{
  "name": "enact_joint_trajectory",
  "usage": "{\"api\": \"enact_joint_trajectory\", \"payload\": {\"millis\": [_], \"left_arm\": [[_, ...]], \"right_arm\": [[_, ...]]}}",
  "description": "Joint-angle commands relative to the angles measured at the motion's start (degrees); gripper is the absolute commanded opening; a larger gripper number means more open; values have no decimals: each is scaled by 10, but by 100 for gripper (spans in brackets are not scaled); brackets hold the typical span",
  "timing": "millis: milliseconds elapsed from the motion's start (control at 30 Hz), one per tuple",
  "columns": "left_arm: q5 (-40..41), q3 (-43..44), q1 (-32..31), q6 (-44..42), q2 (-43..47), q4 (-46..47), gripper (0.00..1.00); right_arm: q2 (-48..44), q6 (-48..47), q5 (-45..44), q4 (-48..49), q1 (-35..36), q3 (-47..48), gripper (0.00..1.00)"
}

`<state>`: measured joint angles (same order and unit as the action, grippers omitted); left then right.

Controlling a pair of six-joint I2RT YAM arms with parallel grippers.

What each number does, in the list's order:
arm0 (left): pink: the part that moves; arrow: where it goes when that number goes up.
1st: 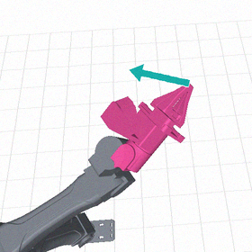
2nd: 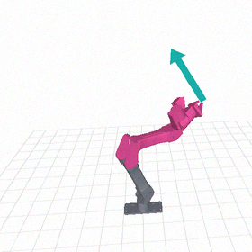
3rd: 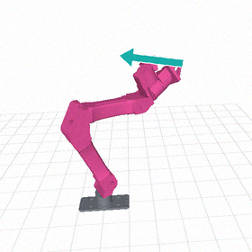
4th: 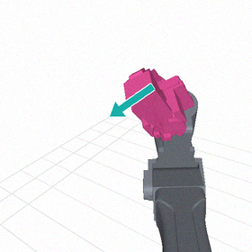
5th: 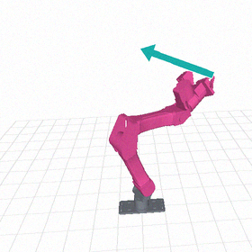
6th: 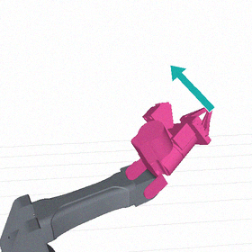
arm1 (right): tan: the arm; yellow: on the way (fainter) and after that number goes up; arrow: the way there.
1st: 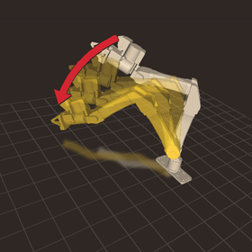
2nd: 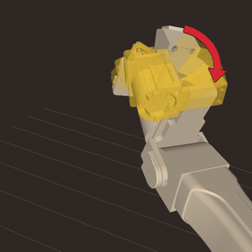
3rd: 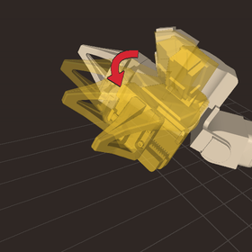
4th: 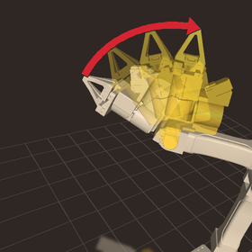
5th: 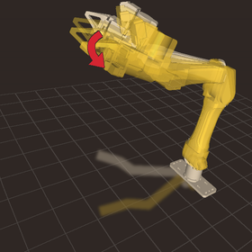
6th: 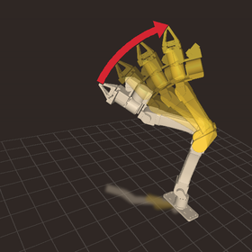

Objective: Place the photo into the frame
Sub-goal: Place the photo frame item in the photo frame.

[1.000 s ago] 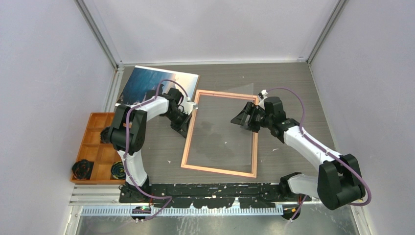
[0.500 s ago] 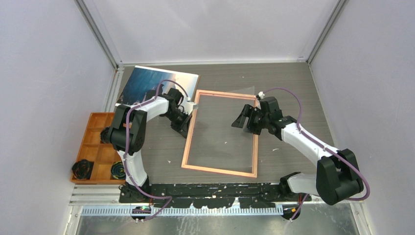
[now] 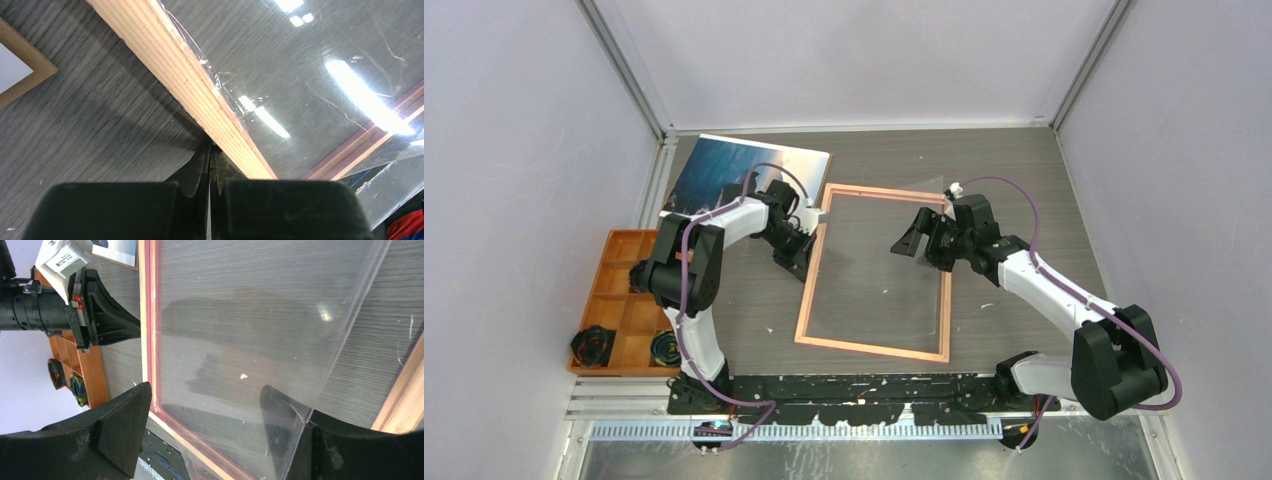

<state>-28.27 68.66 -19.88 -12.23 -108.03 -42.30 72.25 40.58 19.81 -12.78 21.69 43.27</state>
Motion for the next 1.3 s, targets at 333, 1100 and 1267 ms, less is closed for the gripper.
{"api": "enact_joint_trajectory", "payload": {"millis": [333,1100,1267], "left_arm": [[7,-23,-9,-13,-7,24,0],[6,-24,-10,-14,-8,25,0],[6,-25,-10,-14,-8,24,0]], "right_arm": [[13,-87,-57,-98,7,77,89],[50,-139,-114,-142,7,91,90],[51,-145,-126,-145,7,89,91]]}}
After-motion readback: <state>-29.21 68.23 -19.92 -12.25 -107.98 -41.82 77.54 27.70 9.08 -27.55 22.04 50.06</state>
